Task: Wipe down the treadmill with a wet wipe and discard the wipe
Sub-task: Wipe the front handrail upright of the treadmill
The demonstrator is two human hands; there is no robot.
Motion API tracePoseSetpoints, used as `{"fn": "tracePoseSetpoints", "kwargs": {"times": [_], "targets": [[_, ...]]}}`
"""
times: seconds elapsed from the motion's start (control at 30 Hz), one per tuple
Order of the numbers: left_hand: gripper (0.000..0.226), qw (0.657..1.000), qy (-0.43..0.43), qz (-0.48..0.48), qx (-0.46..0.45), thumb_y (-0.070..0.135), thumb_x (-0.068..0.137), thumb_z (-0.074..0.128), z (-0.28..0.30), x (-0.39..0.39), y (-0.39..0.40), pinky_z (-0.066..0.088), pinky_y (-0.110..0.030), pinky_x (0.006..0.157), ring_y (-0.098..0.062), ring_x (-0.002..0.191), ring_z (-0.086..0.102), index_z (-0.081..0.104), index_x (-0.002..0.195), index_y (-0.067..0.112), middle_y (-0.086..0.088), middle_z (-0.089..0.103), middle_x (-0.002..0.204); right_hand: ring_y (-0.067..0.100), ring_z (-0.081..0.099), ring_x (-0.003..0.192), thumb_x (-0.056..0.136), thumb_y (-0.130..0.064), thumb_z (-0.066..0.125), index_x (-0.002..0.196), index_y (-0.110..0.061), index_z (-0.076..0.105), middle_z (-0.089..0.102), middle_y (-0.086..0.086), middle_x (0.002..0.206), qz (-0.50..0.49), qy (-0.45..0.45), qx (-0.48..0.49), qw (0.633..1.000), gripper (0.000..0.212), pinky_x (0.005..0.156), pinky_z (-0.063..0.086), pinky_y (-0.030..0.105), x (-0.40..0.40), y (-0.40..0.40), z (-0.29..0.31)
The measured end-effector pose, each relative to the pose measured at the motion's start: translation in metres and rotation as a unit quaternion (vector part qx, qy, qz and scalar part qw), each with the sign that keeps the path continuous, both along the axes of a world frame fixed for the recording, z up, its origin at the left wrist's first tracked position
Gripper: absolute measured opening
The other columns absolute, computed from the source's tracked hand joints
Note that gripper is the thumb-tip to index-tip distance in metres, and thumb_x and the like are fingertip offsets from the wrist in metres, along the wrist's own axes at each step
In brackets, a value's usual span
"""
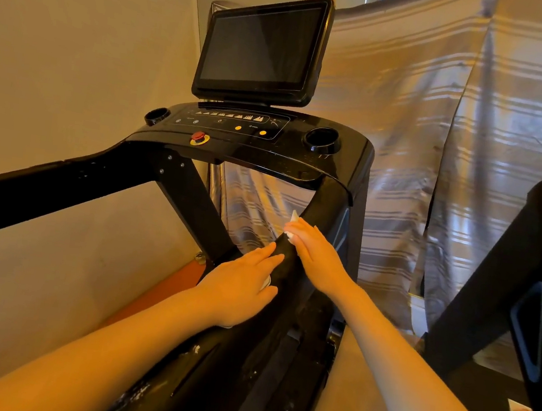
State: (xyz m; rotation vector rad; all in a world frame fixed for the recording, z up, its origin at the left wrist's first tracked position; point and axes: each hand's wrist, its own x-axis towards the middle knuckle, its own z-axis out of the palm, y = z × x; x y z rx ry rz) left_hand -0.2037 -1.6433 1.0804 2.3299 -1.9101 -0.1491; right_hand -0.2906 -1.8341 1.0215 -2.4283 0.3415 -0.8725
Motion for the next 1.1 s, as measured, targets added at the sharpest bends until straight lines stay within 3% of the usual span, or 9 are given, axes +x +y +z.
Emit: {"fn": "tracePoseSetpoints", "kwargs": {"times": [0.13,0.3,0.47,0.6,0.7,0.77,0.83,1.0,1.1], "targets": [[0.063,1.000,-0.001,0.002,-0.001,0.041,0.103,0.040,-0.001,0.001,-0.001,0.020,-0.031,0.118,-0.015,0.150,0.013,0.011,0.157,0.028,0.008,-0.002,0.164,0.007,0.019,0.146,0.106,-0.025,0.030,0.145,-0.017,0.045,0.036,-0.007,0.153,0.020,-0.009,-0.017,1.000,0.042,0.121,0.005,0.029,-0.004,0.006,-0.013],[0.062,1.000,0.002,-0.001,-0.003,0.041,0.103,0.041,-0.001,0.001,0.001,0.023,-0.030,0.117,-0.015,0.149,0.017,0.011,0.157,0.029,0.008,-0.001,0.164,0.021,0.013,0.151,0.108,-0.019,0.028,0.148,-0.013,0.039,0.031,0.006,0.159,-0.037,-0.006,0.039,0.999,0.042,0.123,0.001,0.041,0.008,-0.016,-0.007],[0.063,1.000,0.007,-0.004,-0.004,0.040,0.103,0.041,0.000,0.001,0.000,0.023,-0.028,0.116,-0.014,0.148,0.018,0.011,0.157,0.028,0.008,-0.003,0.164,0.003,0.015,0.146,0.107,-0.027,0.027,0.148,-0.018,0.038,0.033,0.000,0.158,-0.034,-0.042,0.057,0.997,0.043,0.124,0.003,0.033,0.002,0.008,-0.020],[0.063,1.000,0.008,-0.002,0.001,0.040,0.103,0.040,0.001,0.000,0.001,0.021,-0.027,0.116,-0.014,0.149,0.015,0.010,0.157,0.028,0.008,-0.003,0.164,0.000,0.012,0.149,0.107,-0.032,0.027,0.152,-0.023,0.033,0.026,-0.009,0.160,-0.013,-0.059,0.048,0.997,0.047,0.121,-0.002,0.022,-0.007,0.022,-0.037],[0.063,1.000,0.007,0.001,0.002,0.040,0.103,0.041,0.001,-0.001,0.001,0.023,-0.028,0.116,-0.015,0.149,0.017,0.010,0.157,0.029,0.008,-0.003,0.164,0.004,0.008,0.148,0.106,-0.032,0.024,0.150,-0.027,0.028,0.021,-0.010,0.158,-0.035,-0.050,0.058,0.996,0.044,0.123,-0.001,0.034,-0.001,0.007,-0.029],[0.063,1.000,0.007,0.001,0.002,0.040,0.103,0.041,0.001,-0.001,0.001,0.024,-0.030,0.116,-0.015,0.148,0.019,0.010,0.157,0.029,0.008,-0.003,0.164,0.007,0.009,0.146,0.106,-0.027,0.025,0.150,-0.021,0.029,0.023,-0.003,0.159,-0.057,-0.059,0.084,0.993,0.044,0.124,0.002,0.044,0.005,-0.002,-0.026],[0.063,1.000,0.009,0.001,0.004,0.041,0.103,0.041,0.002,0.000,0.001,0.026,-0.031,0.116,-0.015,0.148,0.020,0.011,0.157,0.030,0.009,-0.003,0.164,0.009,0.010,0.146,0.106,-0.024,0.026,0.150,-0.017,0.031,0.024,0.002,0.160,-0.066,-0.070,0.097,0.991,0.045,0.124,0.003,0.046,0.008,-0.001,-0.027],[0.062,1.000,0.001,0.005,0.011,0.041,0.103,0.040,0.004,-0.004,0.001,0.025,-0.032,0.118,-0.016,0.149,0.018,0.010,0.157,0.027,0.007,-0.003,0.165,-0.010,0.009,0.145,0.108,-0.020,0.032,0.151,-0.020,0.032,0.018,-0.022,0.154,-0.027,-0.100,0.092,0.990,0.043,0.121,0.002,0.020,-0.005,0.034,-0.040],[0.063,1.000,-0.017,0.004,0.023,0.042,0.104,0.039,0.007,-0.005,0.003,0.024,-0.036,0.119,-0.017,0.149,0.015,0.009,0.157,0.026,0.005,-0.003,0.165,-0.004,0.009,0.148,0.108,-0.027,0.030,0.151,-0.027,0.029,0.021,-0.017,0.157,-0.012,-0.081,0.080,0.993,0.043,0.120,-0.002,0.019,-0.010,0.036,-0.040]]}}
